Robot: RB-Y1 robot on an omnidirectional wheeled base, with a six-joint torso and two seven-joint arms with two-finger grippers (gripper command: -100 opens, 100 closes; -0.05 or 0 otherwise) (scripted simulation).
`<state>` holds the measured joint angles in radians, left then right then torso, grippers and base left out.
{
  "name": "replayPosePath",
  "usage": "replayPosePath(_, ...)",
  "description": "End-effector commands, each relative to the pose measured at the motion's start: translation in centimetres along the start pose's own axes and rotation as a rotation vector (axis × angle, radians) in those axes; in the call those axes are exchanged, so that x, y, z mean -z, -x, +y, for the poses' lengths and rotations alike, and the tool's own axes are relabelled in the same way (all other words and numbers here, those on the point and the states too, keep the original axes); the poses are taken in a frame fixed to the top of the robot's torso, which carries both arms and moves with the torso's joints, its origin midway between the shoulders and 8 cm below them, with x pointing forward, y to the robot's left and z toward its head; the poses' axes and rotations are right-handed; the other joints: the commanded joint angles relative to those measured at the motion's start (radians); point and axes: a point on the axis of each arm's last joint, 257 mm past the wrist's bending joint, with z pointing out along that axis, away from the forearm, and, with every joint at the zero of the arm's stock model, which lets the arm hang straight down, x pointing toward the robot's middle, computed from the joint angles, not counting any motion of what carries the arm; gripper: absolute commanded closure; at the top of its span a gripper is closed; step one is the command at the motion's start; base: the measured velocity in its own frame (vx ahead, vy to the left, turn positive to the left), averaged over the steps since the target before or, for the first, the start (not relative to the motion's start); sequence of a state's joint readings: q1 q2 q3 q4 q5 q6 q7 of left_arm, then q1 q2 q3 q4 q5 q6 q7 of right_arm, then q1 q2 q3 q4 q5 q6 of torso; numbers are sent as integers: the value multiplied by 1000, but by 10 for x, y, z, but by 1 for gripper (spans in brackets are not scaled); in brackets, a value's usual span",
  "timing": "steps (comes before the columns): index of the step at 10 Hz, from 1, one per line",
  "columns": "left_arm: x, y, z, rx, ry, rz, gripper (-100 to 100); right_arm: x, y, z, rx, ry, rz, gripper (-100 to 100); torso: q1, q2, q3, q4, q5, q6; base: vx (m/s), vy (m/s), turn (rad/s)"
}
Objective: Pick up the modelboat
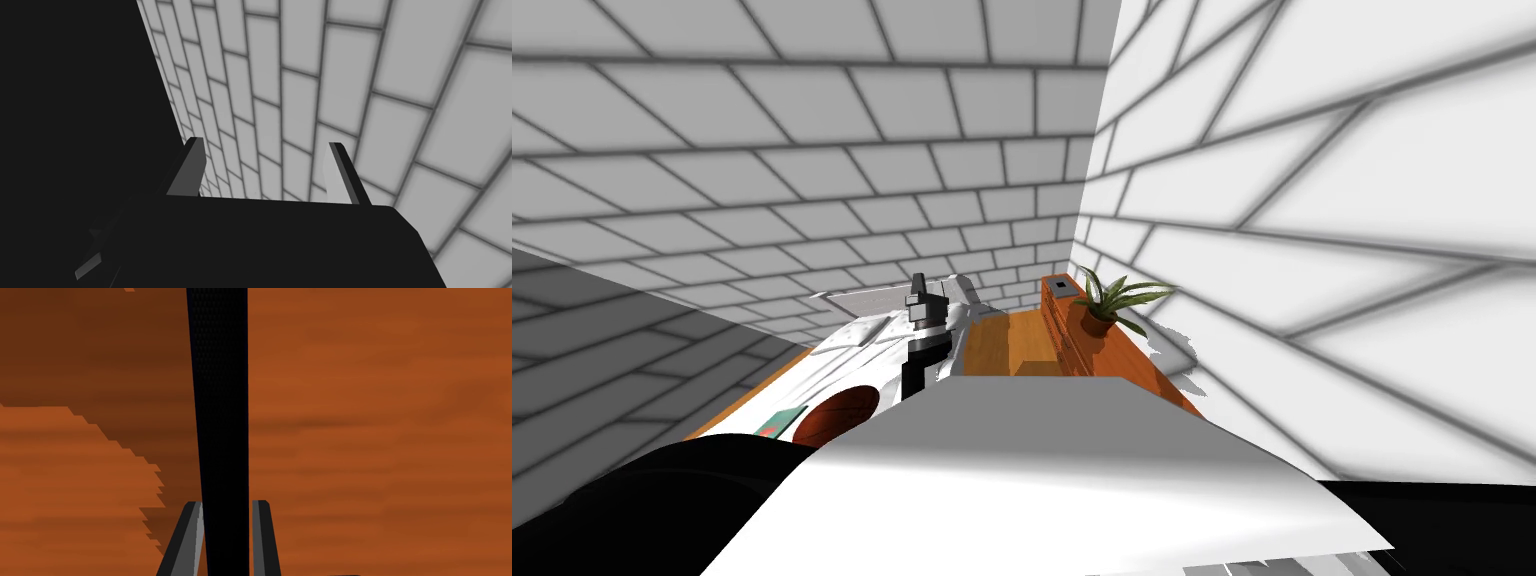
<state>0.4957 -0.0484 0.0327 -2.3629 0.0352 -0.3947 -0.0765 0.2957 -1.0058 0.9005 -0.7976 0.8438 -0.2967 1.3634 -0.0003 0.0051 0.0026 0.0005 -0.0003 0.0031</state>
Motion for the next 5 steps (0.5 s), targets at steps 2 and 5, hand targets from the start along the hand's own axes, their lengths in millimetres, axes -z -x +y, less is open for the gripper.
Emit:
replayPosePath(2, 0, 0, 0, 0, 0, 0, 0, 5, -6, -7, -21, 3, 1, 100, 0, -1, 0, 0, 0, 0, -55, 13, 75)
replayPosePath(5, 0, 0, 0, 0, 0, 0, 0, 7, -9, -10, -28, 4, 2, 100, 0, -1, 0, 0, 0, 0, -48, 15, 40)
